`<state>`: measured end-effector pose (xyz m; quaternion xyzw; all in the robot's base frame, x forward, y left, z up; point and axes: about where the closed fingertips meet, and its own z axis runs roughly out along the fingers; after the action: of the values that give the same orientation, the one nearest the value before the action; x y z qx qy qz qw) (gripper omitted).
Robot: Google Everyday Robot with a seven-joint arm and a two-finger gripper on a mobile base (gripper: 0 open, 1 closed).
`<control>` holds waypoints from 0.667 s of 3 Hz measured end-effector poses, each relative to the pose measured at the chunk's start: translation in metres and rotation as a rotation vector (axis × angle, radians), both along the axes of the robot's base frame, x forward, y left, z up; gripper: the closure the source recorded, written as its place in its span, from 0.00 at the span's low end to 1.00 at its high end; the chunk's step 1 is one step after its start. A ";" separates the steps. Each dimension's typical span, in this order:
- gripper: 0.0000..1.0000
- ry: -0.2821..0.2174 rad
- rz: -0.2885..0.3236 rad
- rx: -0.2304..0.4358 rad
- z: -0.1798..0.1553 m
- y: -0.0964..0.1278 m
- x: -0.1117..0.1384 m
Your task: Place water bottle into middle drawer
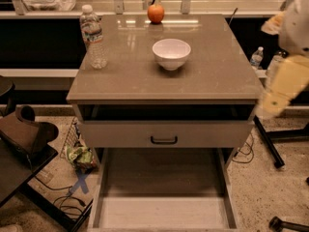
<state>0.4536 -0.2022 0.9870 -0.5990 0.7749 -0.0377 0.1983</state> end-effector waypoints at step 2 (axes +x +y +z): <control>0.00 -0.096 0.024 0.366 -0.011 0.063 0.077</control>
Offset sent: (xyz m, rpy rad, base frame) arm 0.1626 0.1060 0.0336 0.8459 -0.3673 -0.0228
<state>0.5309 -0.1394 0.9764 -0.5594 0.7513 0.0777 0.3413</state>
